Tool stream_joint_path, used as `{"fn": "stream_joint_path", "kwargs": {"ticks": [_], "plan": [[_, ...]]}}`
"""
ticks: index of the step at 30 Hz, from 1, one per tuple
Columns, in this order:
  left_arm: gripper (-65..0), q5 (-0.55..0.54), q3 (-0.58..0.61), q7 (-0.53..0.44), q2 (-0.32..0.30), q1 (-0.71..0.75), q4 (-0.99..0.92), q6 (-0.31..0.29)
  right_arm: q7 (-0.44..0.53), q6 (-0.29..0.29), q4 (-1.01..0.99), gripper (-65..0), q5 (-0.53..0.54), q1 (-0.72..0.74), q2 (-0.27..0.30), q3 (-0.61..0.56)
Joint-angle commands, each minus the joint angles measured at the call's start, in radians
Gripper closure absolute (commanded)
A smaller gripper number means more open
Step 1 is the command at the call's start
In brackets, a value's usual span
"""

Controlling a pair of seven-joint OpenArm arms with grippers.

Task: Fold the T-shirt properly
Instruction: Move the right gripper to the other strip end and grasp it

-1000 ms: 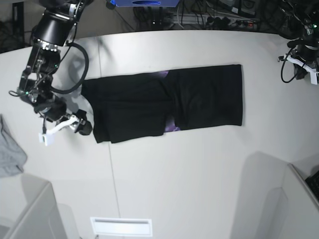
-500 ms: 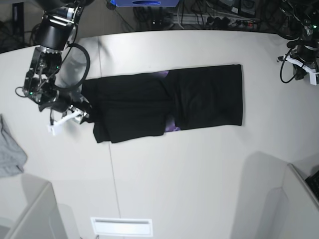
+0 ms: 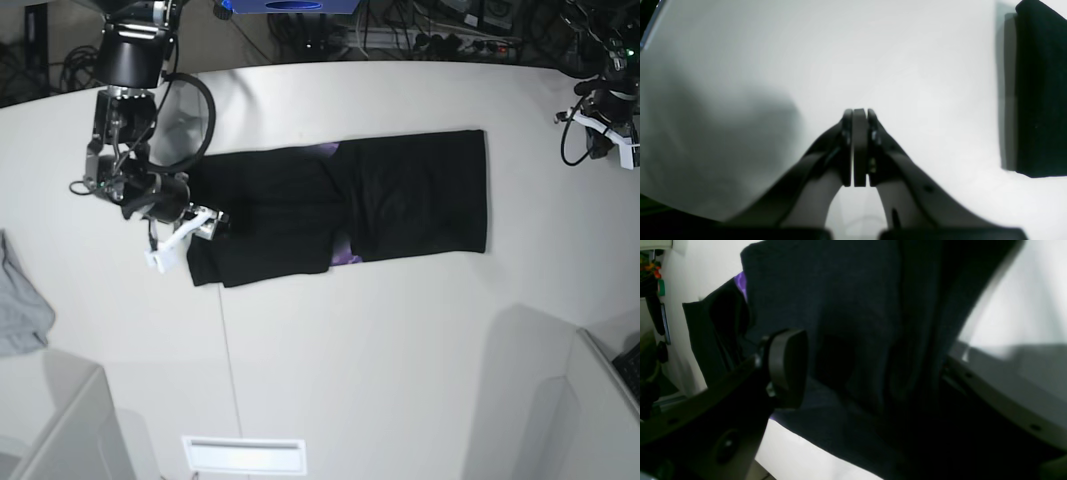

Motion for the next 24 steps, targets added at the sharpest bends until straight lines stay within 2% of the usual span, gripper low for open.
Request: {"fn": "stream_joint_path", "kwargs": {"ticks": [1,3,5,6,9,11,16,20,24], "plan": [[0.0,-0.008,-0.003,-0.02,-0.017,0.001,0.015,-0.003,-0.031,-0.012,-0.007,-41.1,-0.043,-0.005,0.001,-0.004],[0.0,-0.008,-0.003,-0.02,-0.017,0.001,0.015,-0.003,-0.022,-0.013,-0.007,-41.0,-0.045,-0.005,0.006,-0.004],[0.0,-0.008,-0.003,-0.02,-0.017,0.001,0.015,-0.003,-0.008,-0.013,-0.007,-38.1,-0.046,-0.01,0.009,-0.004],[0.0,-0.008,-0.003,-0.02,-0.017,0.001,0.015,-0.003,0.003,-0.013,-0.007,-33.9,-0.046,-0.014,0.009,-0.004],[0.0,-0.008,-0.003,-0.02,-0.017,0.001,0.015,-0.003,0.026,-0.013,-0.007,-15.8,-0.046,-0.019,0.021,-0.004],[0.0,-0.007,0.017,-0.02,-0.017,0.001,0.014,-0.003,0.027,-0.013,-0.007,-0.8,-0.046,-0.019,0.03,-0.004],[0.0,-0.007,0.098,-0.021,-0.021,-0.001,-0.038,0.005,0.078,-0.021,-0.007,0.0,-0.046,-0.018,0.049,-0.004],[0.0,-0.005,0.175,-0.025,-0.02,-0.011,-0.092,0.01,0.081,-0.023,-0.001,0.0,-0.048,-0.018,0.064,-0.005],[0.0,-0.005,0.25,-0.055,-0.021,-0.042,-0.126,0.089,0.081,-0.023,0.002,0.0,-0.048,-0.018,0.064,-0.005]]}}
